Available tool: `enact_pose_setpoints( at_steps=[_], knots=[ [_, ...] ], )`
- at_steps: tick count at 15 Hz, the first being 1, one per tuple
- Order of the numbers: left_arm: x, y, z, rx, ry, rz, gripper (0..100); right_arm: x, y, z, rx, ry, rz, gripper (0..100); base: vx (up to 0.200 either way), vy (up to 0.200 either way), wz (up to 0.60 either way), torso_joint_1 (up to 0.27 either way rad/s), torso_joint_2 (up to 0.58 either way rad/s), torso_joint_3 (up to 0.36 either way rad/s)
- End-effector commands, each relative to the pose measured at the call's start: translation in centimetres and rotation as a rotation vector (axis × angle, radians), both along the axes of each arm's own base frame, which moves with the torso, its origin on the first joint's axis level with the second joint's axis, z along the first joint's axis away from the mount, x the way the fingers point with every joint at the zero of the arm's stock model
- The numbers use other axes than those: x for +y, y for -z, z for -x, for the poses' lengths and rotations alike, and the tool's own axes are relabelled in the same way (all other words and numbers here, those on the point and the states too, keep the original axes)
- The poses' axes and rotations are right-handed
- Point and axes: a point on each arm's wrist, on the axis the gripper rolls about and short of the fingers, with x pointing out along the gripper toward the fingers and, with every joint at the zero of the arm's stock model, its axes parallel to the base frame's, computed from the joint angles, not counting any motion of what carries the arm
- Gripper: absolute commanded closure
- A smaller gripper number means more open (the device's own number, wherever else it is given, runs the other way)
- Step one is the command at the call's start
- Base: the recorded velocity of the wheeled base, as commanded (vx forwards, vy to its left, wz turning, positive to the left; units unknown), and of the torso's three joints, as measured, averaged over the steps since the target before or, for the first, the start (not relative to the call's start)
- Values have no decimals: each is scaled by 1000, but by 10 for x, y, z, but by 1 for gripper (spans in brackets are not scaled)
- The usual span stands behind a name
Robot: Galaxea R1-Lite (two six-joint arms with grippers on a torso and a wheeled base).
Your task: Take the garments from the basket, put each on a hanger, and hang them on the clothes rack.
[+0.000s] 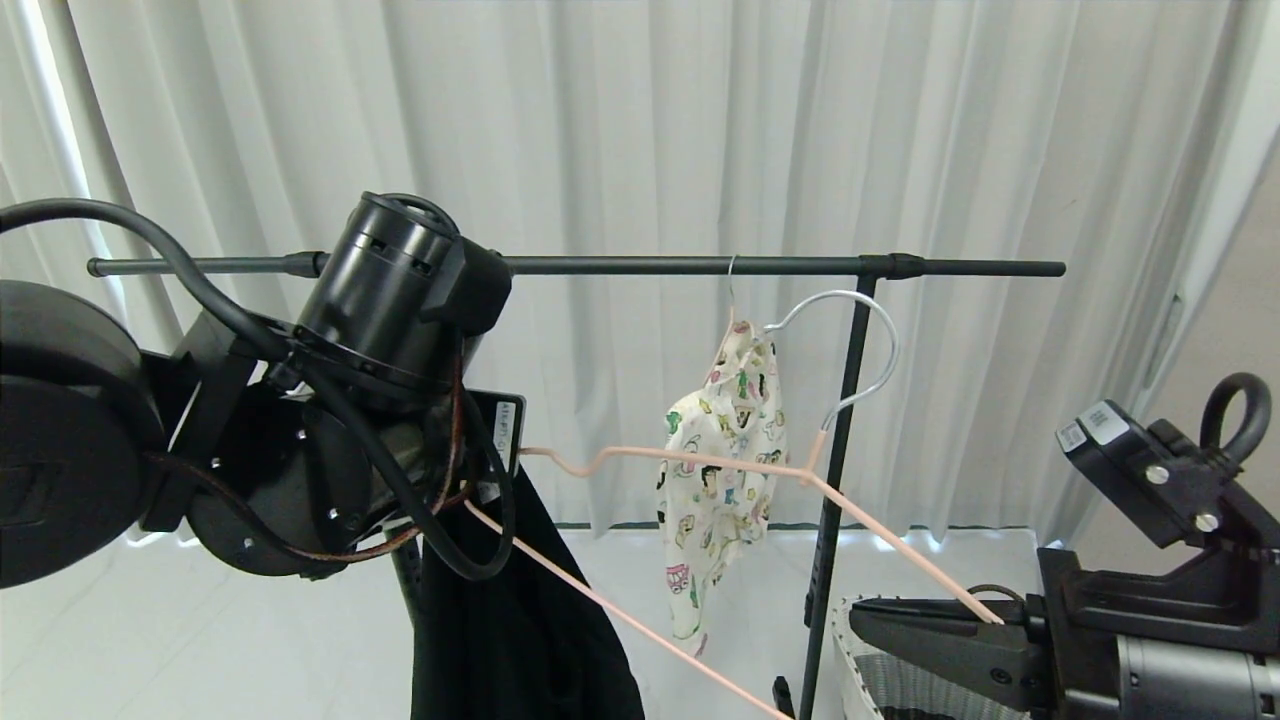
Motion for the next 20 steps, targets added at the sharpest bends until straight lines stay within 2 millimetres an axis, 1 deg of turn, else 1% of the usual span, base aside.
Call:
enact_pose_setpoints(
  at_steps=[1,5,9,12,14,15,16,20],
  knots=[
    [0,0,0,1,-1,-1,100,-2,-1,0,-3,5,-4,100,0,0,0,0,0,0],
    [0,-1,1,-4,1,3,100,-5,-2,-5,-8,35,-7,100,0,0,0,0,0,0],
    [-9,-1,9,-5,47,4,100,3,0,-10,-1,22,6,100,0,0,0,0,0,0],
    [-9,-1,10,-4,50,3,100,6,2,-11,8,-8,10,100,0,0,0,0,0,0],
    [-15,-4,19,-10,93,13,100,9,1,-13,9,-7,11,100,0,0,0,0,0,0],
    [-21,-7,29,-16,141,27,100,12,1,-15,9,-7,14,100,0,0,0,0,0,0],
    [-24,-9,34,-18,169,36,100,15,2,-16,13,-15,17,100,0,0,0,0,0,0],
    [-27,-26,57,-11,329,136,100,23,7,-13,15,-55,44,100,0,0,0,0,0,0]
  ],
)
